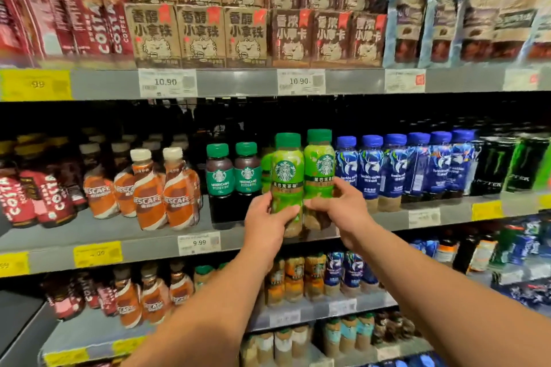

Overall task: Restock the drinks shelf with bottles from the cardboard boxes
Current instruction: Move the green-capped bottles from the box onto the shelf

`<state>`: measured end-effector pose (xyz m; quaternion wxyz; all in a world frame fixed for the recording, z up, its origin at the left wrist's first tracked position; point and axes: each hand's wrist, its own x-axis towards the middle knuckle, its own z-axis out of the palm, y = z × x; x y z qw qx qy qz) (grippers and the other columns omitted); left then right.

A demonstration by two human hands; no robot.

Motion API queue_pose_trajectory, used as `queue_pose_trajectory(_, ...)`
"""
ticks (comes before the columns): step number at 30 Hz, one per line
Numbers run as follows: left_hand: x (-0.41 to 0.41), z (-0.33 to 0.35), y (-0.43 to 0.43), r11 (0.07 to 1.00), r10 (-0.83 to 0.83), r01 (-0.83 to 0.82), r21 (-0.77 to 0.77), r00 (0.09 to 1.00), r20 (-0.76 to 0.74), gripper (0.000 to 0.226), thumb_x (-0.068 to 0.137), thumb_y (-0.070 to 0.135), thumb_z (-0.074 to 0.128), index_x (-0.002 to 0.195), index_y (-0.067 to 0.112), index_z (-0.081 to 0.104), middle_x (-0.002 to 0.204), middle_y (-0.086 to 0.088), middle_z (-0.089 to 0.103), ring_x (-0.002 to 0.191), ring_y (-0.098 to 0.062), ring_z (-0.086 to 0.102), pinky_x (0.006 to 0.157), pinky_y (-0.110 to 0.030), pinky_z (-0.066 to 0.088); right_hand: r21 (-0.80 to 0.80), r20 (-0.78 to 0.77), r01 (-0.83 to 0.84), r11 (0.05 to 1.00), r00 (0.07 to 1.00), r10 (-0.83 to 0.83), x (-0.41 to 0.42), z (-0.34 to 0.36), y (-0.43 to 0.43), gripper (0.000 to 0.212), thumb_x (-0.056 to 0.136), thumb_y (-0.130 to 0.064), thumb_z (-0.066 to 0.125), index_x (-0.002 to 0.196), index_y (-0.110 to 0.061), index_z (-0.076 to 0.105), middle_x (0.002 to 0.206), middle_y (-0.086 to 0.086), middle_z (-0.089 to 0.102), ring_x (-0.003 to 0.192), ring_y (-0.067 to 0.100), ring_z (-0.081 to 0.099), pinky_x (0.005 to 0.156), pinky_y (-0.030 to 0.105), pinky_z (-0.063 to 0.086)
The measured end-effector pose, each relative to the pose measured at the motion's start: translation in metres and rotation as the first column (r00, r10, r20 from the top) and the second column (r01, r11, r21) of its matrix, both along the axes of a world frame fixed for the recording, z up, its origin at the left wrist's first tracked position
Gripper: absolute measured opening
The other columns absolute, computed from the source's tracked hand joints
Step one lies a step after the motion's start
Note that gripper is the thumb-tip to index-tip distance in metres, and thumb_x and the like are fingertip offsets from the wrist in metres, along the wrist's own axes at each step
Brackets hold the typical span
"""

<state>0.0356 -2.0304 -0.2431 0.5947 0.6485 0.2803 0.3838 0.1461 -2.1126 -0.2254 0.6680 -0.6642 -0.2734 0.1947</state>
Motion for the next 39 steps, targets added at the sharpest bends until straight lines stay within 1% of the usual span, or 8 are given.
queue_pose_trajectory(7,0.028,-0.008,0.01,0.97,0.218,-0.212,0.12,0.975,-0.043,0.038,0.08,0.011,0.073,0.116,0.016,0.063,0.111,-0.002,0.057,0.105,-0.019,0.057,0.095,-0.034,0.046,0.034,0.044,-0.028,0.999,0.999,0.027,0.026,-0.011,0.028,0.05,0.065,0.006,0.08,0.108,-0.016,0.066,0.099,0.004,0.072,0.094,0.02,0.068,0.089,0.042,0.054)
queue_pose_trajectory(12,0.042,-0.018,0.01,0.92,0.349,-0.333,0.208,0.936,-0.043,0.041,0.079,0.007,0.073,0.118,0.013,0.063,0.107,0.0,0.055,0.096,-0.011,0.051,0.084,-0.019,0.038,-0.001,0.082,-0.004,1.0,0.997,0.004,0.032,-0.019,0.041,0.047,0.065,0.002,0.082,0.104,-0.017,0.066,0.096,0.0,0.072,0.09,0.018,0.068,0.088,0.043,0.055)
queue_pose_trajectory(16,0.053,-0.021,0.013,0.905,0.397,-0.382,0.189,0.917,-0.048,0.041,0.081,0.012,0.072,0.12,0.017,0.062,0.11,0.001,0.059,0.096,-0.011,0.055,0.084,-0.023,0.043,-0.038,0.158,0.036,0.999,0.987,-0.029,0.041,-0.02,0.044,0.042,0.062,-0.008,0.086,0.097,-0.021,0.068,0.091,-0.003,0.072,0.087,0.017,0.068,0.086,0.043,0.055)
queue_pose_trajectory(20,0.063,-0.025,0.021,0.894,0.429,-0.41,0.179,0.9,-0.08,0.043,0.084,0.021,0.07,0.125,0.021,0.06,0.114,0.0,0.064,0.102,-0.016,0.06,0.091,-0.034,0.05,-0.05,0.233,0.081,0.995,0.97,-0.067,0.043,-0.021,0.049,0.037,0.063,-0.013,0.086,0.094,-0.02,0.068,0.089,-0.003,0.072,0.085,0.016,0.067,0.08,0.034,0.055)
queue_pose_trajectory(27,0.071,-0.025,0.027,0.866,0.477,-0.443,0.23,0.871,-0.119,0.039,0.086,0.021,0.067,0.124,0.022,0.059,0.109,0.003,0.066,0.101,-0.016,0.06,0.082,-0.025,0.044,-0.141,0.269,0.128,0.982,0.959,-0.087,0.045,-0.03,0.057,0.036,0.065,-0.018,0.086,0.096,-0.018,0.067,0.085,-0.006,0.066,0.078,0.01,0.059,0.068,0.023,0.042)
queue_pose_trajectory(30,0.073,-0.032,0.025,0.856,0.493,-0.448,0.258,0.858,-0.146,0.036,0.086,0.02,0.066,0.121,0.023,0.059,0.107,0.003,0.067,0.1,-0.017,0.062,0.083,-0.03,0.049,-0.136,0.297,0.115,0.984,0.952,-0.07,0.048,-0.033,0.058,0.032,0.068,-0.018,0.084,0.094,-0.021,0.065,0.082,-0.009,0.062,0.07,0.002,0.053,0.057,0.016,0.037)
queue_pose_trajectory(35,0.074,-0.04,0.027,0.829,0.533,-0.456,0.324,0.819,-0.211,0.035,0.087,0.026,0.064,0.121,0.02,0.056,0.107,0.0,0.067,0.1,-0.02,0.062,0.083,-0.034,0.05,-0.136,0.353,0.068,0.988,0.936,-0.015,0.048,-0.037,0.057,0.037,0.068,-0.02,0.083,0.099,-0.024,0.063,0.087,-0.009,0.068,0.081,0.007,0.062,0.067,0.019,0.043)
queue_pose_trajectory(39,0.073,-0.044,0.024,0.818,0.532,-0.456,0.352,0.832,-0.158,0.034,0.085,0.026,0.066,0.118,0.02,0.058,0.105,-0.001,0.065,0.098,-0.021,0.061,0.083,-0.041,0.052,-0.138,0.399,0.045,0.989,0.917,0.014,0.046,-0.041,0.052,0.037,0.072,-0.014,0.076,0.096,-0.032,0.055,0.083,-0.017,0.061,0.078,0.004,0.057,0.061,0.009,0.037)
